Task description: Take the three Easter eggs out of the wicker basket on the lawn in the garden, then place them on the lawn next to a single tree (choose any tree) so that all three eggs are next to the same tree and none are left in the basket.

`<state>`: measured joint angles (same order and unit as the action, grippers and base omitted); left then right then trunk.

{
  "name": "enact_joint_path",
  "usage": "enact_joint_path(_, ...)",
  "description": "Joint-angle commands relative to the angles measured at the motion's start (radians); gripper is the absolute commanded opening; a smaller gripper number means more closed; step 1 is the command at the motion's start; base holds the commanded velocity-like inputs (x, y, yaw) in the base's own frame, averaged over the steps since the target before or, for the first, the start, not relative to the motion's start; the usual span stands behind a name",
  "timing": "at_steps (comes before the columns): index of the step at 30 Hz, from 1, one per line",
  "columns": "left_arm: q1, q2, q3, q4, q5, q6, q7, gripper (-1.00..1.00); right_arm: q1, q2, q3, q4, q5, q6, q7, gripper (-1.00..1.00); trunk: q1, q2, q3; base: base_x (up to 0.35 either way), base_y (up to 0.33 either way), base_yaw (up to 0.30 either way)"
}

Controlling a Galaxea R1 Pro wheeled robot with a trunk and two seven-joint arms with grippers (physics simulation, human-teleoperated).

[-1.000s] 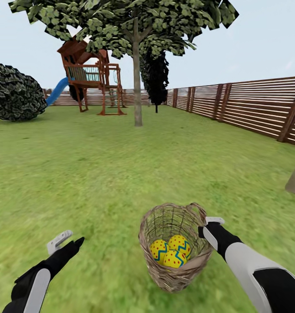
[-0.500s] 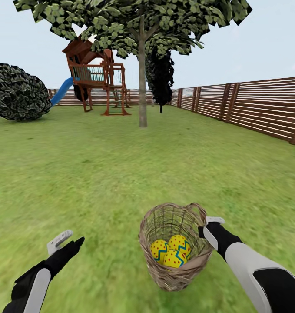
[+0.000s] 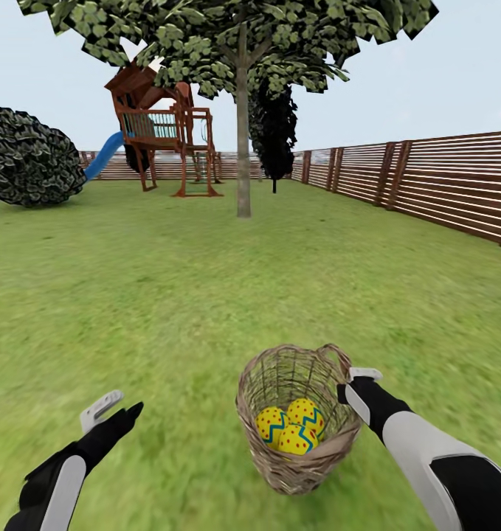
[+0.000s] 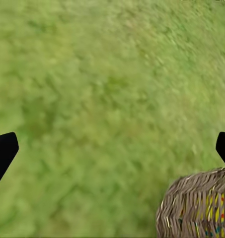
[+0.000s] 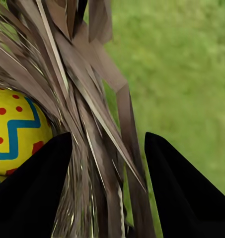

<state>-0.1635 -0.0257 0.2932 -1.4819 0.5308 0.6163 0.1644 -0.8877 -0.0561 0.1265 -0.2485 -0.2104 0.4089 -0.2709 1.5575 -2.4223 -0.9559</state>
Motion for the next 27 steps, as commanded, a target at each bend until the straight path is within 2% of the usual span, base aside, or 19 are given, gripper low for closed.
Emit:
enact_joint_path(1, -0.001, -0.001, 0.001, -0.001, 0.011, 0.005, 0.007, 1.00, 0.000, -0.001, 0.005, -0.003, -0.012, 0.005, -0.005, -1.00, 0.000, 0.000, -0.001, 0.230, 0.001, 0.000)
enact_joint_path(27, -0.001, -0.002, 0.001, 0.000, 0.011, 0.005, 0.007, 1.00, -0.001, -0.001, 0.005, -0.003, -0.012, 0.003, -0.006, -1.00, 0.000, 0.000, -0.001, 0.205, 0.000, 0.000)
